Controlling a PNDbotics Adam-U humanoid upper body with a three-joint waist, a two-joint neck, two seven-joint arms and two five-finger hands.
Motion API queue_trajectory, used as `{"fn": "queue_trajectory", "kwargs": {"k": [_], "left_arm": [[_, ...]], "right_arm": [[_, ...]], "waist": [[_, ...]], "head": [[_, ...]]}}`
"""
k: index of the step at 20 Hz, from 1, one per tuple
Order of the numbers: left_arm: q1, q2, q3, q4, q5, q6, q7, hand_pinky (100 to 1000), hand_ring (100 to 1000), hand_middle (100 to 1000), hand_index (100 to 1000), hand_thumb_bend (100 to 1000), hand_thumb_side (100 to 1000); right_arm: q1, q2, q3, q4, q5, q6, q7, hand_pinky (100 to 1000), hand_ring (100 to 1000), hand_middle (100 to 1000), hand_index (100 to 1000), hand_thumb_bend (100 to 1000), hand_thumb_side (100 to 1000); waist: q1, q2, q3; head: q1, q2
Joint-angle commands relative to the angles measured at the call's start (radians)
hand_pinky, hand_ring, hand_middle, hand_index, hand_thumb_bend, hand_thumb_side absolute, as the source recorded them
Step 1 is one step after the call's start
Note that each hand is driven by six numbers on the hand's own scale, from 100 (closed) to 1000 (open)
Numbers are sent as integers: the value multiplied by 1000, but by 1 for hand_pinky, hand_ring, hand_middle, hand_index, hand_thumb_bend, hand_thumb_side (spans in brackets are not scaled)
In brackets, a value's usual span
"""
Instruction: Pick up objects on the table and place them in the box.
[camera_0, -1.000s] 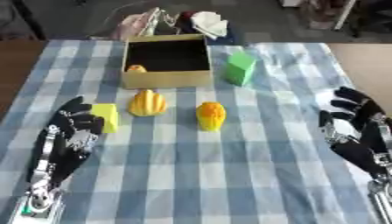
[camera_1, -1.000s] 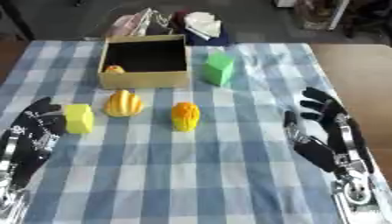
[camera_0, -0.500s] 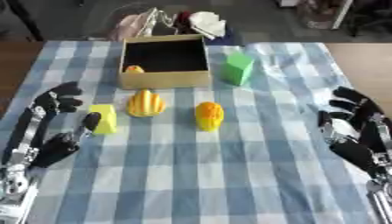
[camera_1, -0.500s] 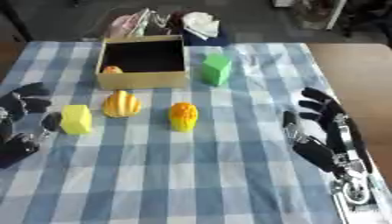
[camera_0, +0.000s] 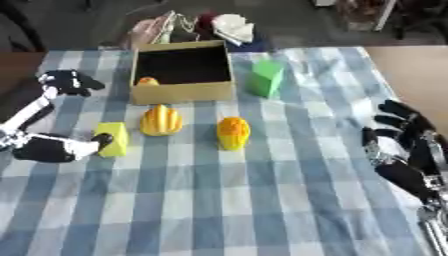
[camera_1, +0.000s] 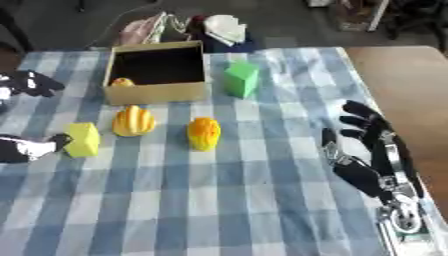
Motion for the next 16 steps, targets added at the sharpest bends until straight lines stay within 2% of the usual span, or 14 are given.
{"fn": "queue_trajectory", "kwargs": {"k": [1, 3, 6, 10, 16], "left_arm": [[-66, 97, -39, 35, -14, -35, -126, 782, 742, 751, 835, 360, 180], [-116, 116, -75, 94, -6, -48, -201, 781, 742, 751, 837, 360, 174], [-181, 105, -107, 203, 5, -54, -272, 776, 743, 757, 848, 369, 177], [-248, 56, -128, 355, 9, -55, -302, 775, 745, 762, 855, 401, 204], [-317, -7, -157, 506, -47, -78, -325, 772, 744, 760, 850, 403, 207]], "right_arm": [[-6, -23, 1, -17, -7, -2, 6, 737, 808, 813, 871, 222, 222], [-4, -25, 3, -15, -8, -1, 8, 737, 808, 813, 871, 221, 222], [-1, -25, 4, -12, -12, -2, 11, 737, 808, 813, 871, 219, 222], [2, -25, 5, -9, -17, -2, 13, 737, 808, 813, 872, 217, 223], [4, -25, 5, -5, -29, -3, 15, 737, 808, 812, 872, 215, 222]], "waist": [[16, -31, -3], [18, -33, -7], [19, -35, -11], [18, -38, -13], [17, -40, -10]], "head": [[-3, -9], [-3, -6], [-4, -2], [-7, 2], [-9, 8]]}}
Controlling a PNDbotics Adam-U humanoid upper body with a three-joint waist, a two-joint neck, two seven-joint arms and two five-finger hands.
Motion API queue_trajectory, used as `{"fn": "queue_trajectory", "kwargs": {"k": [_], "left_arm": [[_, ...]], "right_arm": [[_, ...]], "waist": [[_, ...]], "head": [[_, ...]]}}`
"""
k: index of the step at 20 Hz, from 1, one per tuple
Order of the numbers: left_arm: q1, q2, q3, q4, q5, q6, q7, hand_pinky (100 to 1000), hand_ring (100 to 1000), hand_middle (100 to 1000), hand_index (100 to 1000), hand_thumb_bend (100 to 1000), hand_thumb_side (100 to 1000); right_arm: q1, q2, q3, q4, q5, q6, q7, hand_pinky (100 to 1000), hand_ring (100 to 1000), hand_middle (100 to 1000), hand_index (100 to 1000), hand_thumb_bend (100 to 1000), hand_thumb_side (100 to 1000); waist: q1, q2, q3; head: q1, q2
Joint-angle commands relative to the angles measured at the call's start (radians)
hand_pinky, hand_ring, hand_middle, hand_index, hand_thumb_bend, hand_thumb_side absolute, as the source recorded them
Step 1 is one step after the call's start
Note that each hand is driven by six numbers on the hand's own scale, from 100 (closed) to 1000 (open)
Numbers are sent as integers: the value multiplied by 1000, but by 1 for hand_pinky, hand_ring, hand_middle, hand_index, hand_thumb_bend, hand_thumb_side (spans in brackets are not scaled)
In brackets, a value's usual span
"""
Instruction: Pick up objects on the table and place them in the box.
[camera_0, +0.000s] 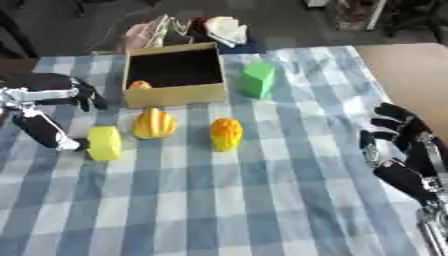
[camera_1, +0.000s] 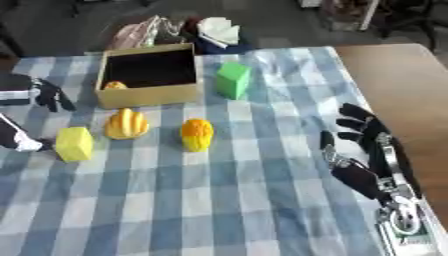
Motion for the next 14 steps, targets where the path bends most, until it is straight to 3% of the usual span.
{"fn": "queue_trajectory", "kwargs": {"k": [1, 14], "left_arm": [[-40, -9, -9, 61, -33, -14, -12, 772, 744, 760, 850, 405, 207], [-75, -73, -21, 159, -148, -26, 78, 776, 753, 779, 865, 436, 230]], "right_arm": [[-5, -18, 0, -8, -13, -2, 4, 737, 808, 812, 872, 215, 223], [-5, -16, 0, -4, -20, -3, 8, 737, 806, 806, 872, 213, 222]], "waist": [[11, -34, 3], [4, -33, 3]], "head": [[-1, 5], [-2, 8]]}}
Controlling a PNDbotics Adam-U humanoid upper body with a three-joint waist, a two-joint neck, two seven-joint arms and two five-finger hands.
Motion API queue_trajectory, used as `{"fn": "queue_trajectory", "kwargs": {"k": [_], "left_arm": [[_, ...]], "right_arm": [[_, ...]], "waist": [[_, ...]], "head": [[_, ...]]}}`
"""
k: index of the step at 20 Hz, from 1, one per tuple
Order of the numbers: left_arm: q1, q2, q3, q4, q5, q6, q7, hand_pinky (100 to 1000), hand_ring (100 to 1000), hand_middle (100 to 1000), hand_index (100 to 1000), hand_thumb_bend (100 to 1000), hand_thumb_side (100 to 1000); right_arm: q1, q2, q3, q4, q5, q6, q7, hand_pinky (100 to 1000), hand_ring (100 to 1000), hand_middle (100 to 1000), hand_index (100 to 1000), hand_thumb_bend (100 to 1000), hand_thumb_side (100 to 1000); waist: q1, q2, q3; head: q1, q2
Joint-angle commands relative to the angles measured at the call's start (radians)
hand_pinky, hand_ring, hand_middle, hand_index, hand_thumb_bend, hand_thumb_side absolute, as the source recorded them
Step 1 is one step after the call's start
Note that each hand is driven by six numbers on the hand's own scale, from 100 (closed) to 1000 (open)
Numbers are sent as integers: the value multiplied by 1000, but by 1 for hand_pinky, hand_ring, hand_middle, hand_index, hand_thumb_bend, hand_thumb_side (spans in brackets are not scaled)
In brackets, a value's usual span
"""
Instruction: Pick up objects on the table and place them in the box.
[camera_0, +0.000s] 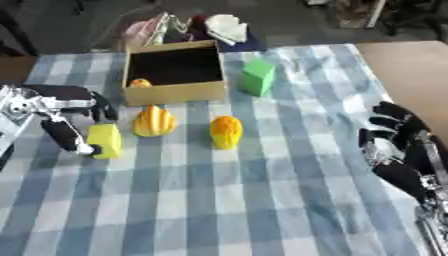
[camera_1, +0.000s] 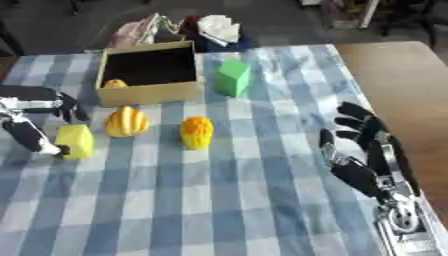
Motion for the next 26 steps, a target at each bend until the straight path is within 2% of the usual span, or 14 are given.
{"fn": "queue_trajectory", "kwargs": {"k": [1, 9, 14, 18, 26], "left_arm": [[-19, 14, 4, 2, -18, 3, 27, 775, 751, 778, 865, 435, 231], [-7, 12, -4, 21, -32, -9, -13, 708, 679, 704, 817, 410, 219], [-4, 20, 4, 14, -52, -10, -13, 617, 566, 575, 732, 345, 172], [-1, 27, 10, -6, -78, -10, 34, 533, 478, 473, 657, 273, 131], [-38, 52, 76, -93, -52, 28, 109, 540, 472, 468, 654, 290, 157]], "right_arm": [[-5, -16, -1, -7, -5, -2, 4, 737, 806, 806, 872, 213, 222], [-6, -17, -1, -5, -6, -2, 7, 736, 805, 805, 873, 213, 222], [-5, -16, -2, -2, -5, -1, 7, 736, 805, 804, 873, 211, 222], [-5, -16, -2, -1, -5, -1, 8, 736, 806, 804, 873, 209, 223], [-4, -16, -2, 1, -6, 0, 7, 736, 806, 804, 874, 206, 225]], "waist": [[4, -32, 0], [3, -32, -1], [3, -34, 0], [3, -35, 0], [4, -35, -1]], "head": [[-2, 1], [-3, 1], [-4, 1], [-3, 1], [-11, 1]]}}
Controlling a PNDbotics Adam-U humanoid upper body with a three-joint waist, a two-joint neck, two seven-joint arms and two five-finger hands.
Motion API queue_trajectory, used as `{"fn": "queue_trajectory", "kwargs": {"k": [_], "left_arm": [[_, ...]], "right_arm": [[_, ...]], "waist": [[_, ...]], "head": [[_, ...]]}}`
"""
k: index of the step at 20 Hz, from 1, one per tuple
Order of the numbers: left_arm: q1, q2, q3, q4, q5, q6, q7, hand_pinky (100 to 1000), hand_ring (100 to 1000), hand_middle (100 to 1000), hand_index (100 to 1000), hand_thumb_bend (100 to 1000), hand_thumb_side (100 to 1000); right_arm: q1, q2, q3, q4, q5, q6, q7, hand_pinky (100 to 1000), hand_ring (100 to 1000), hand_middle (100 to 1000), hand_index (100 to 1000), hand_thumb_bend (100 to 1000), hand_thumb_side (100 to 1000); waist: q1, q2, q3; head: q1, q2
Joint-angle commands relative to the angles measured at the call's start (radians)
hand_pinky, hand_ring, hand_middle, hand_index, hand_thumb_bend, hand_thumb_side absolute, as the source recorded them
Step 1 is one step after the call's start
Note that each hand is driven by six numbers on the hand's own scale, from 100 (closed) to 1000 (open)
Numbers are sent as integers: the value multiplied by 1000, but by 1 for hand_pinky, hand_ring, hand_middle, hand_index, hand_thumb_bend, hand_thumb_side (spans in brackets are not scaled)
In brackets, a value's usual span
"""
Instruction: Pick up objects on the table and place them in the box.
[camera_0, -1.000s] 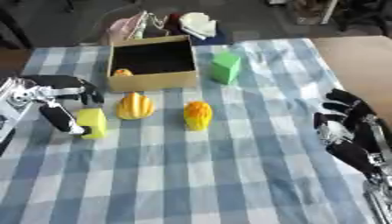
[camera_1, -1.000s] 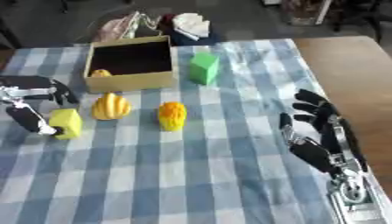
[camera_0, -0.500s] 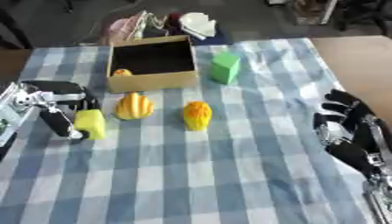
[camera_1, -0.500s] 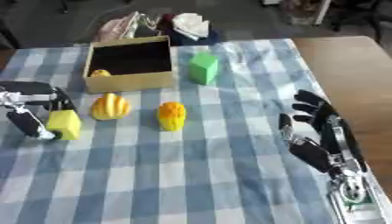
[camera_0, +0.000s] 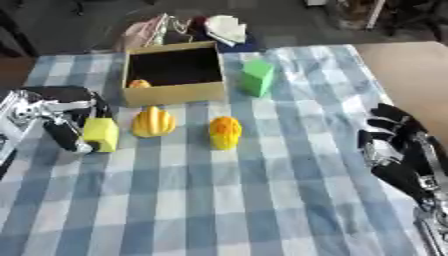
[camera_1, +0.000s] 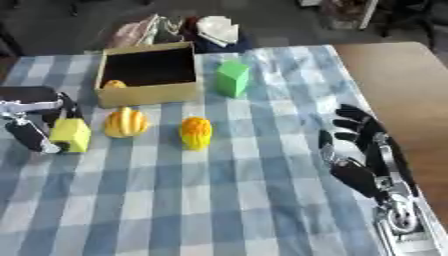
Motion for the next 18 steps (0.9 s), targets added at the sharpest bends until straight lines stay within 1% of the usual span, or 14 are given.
{"fn": "queue_trajectory", "kwargs": {"k": [1, 5, 8, 10, 14, 18], "left_arm": [[-48, 46, 33, -48, 8, 12, 28, 545, 481, 473, 657, 291, 160], [-117, 25, 43, -33, -35, 23, 74, 551, 484, 476, 661, 300, 164], [-168, -15, 44, 18, -98, 27, 129, 559, 491, 486, 669, 316, 176], [-195, -48, 46, 60, -156, 32, 176, 570, 498, 493, 675, 346, 209], [-229, -114, 68, 158, -271, 56, 285, 589, 512, 512, 694, 376, 231], [-242, -150, 89, 250, -353, 79, 366, 605, 531, 533, 711, 392, 243]], "right_arm": [[-3, -17, -1, -10, -6, -2, 1, 736, 806, 804, 874, 205, 225], [-3, -17, 5, -7, -10, -2, 6, 736, 806, 804, 874, 204, 224], [-3, -17, 10, -5, -13, -3, 11, 736, 806, 804, 874, 203, 224], [-4, -17, 13, -4, -16, -3, 15, 736, 806, 804, 875, 202, 224], [-4, -16, 20, -1, -22, -3, 22, 736, 806, 803, 875, 200, 223], [-6, -17, 23, 1, -26, -3, 26, 735, 806, 803, 875, 197, 222]], "waist": [[5, -31, -1], [6, -30, -8], [5, -29, -21], [5, -27, -33], [2, -25, -54], [1, -21, -70]], "head": [[-4, 1], [1, 3], [8, 4], [15, 3], [27, 4], [37, 3]]}}
